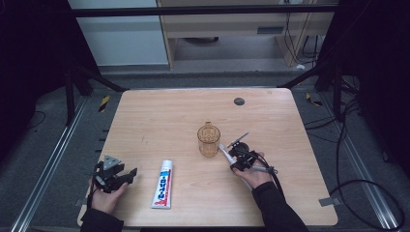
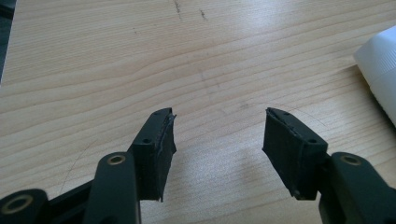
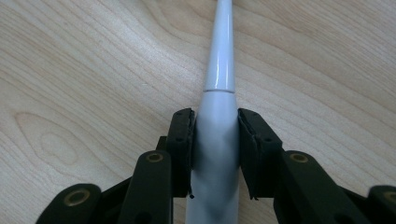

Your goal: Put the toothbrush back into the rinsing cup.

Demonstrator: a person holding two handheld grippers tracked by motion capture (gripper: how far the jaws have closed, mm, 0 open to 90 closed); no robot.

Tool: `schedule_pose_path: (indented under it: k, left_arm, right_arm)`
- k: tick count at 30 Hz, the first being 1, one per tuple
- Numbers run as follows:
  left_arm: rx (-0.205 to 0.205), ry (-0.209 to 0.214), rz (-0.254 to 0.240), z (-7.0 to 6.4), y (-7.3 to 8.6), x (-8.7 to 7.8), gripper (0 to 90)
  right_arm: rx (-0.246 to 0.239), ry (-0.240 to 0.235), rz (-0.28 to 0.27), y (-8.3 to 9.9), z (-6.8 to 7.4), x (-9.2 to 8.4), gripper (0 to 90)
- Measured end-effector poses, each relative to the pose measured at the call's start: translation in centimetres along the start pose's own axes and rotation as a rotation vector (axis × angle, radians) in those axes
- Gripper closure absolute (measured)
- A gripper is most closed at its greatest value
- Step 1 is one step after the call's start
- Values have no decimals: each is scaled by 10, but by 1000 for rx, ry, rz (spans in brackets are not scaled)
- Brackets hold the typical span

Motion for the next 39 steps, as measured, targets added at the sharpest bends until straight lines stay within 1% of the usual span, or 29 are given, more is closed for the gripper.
schedule_pose_path:
  k: [2, 4, 6, 7, 8, 9, 10, 11, 12, 14, 15, 19, 21, 22, 25, 27, 28, 29, 33, 34, 35, 36, 39]
  left_arm:
    - [0, 0, 1, 0, 0, 0, 421]
    - [0, 0, 2, 0, 0, 0, 422]
    - [1, 0, 2, 0, 0, 0, 422]
    - [0, 1, 2, 0, 0, 0, 422]
    - [0, 1, 2, 0, 0, 0, 422]
    - [1, 1, 2, 0, 0, 0, 422]
    - [1, 1, 3, 0, 0, 0, 422]
    - [0, 1, 3, 0, 0, 0, 422]
    - [0, 1, 3, 0, 0, 0, 422]
    - [0, 1, 2, 0, 0, 0, 423]
    - [0, 1, 2, 0, 0, 0, 423]
    - [0, 1, 3, 0, 0, 0, 423]
    - [0, 1, 3, 0, 0, 0, 423]
    - [0, 1, 3, 0, 0, 0, 423]
    - [-1, 1, 3, 0, 0, 0, 423]
    - [0, 1, 3, 0, 0, 0, 423]
    - [0, 1, 3, 0, 0, 0, 423]
    - [-1, 1, 3, 0, 0, 0, 423]
    - [-1, 1, 4, 0, 0, 0, 423]
    - [-1, 1, 3, 0, 0, 0, 423]
    - [-1, 1, 3, 0, 0, 0, 423]
    - [-1, 1, 3, 0, 0, 0, 423]
    - [-1, 1, 3, 0, 0, 0, 423]
  right_arm:
    - [15, -4, 0, 0, -1, 0, 674]
    - [17, -13, 1, 1, -1, -1, 675]
    - [20, -12, -7, 1, -1, -3, 676]
    - [23, -2, -24, 0, -3, -6, 676]
    - [24, -6, -26, 0, -3, -8, 677]
    - [34, -6, -26, 0, -4, -10, 677]
    - [19, -1, -35, 0, -6, -10, 677]
    - [19, -1, -35, 0, -6, -10, 677]
    - [40, -11, -39, 0, -7, -14, 677]
    - [43, -6, -45, 0, -8, -16, 677]
    - [39, -9, -52, -1, -9, -18, 677]
    - [53, -5, -87, -2, -12, -28, 678]
    - [50, -3, -94, -3, -12, -30, 678]
    - [61, -2, -108, -3, -14, -35, 678]
    - [68, 0, -136, -5, -16, -43, 678]
    - [68, 0, -144, -5, -16, -46, 679]
    - [66, 1, -154, -6, -17, -48, 679]
    - [71, 5, -178, -7, -19, -54, 679]
    - [76, 13, -226, -9, -21, -65, 680]
    - [79, 14, -237, -9, -22, -67, 680]
    - [79, 14, -237, -9, -22, -67, 680]
    - [79, 16, -269, -11, -23, -73, 679]
    - [81, 27, -325, -13, -24, -81, 680]
Point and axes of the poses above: each handheld gripper's, and its own axes: x roughly forward along the jaws, y roughly out of its underside, z roughly to its left, the point moved 7 cm from there along x, roughly forward along the jaws, and after that the axes turned 1 degree about -y, right-handed, at the moved point
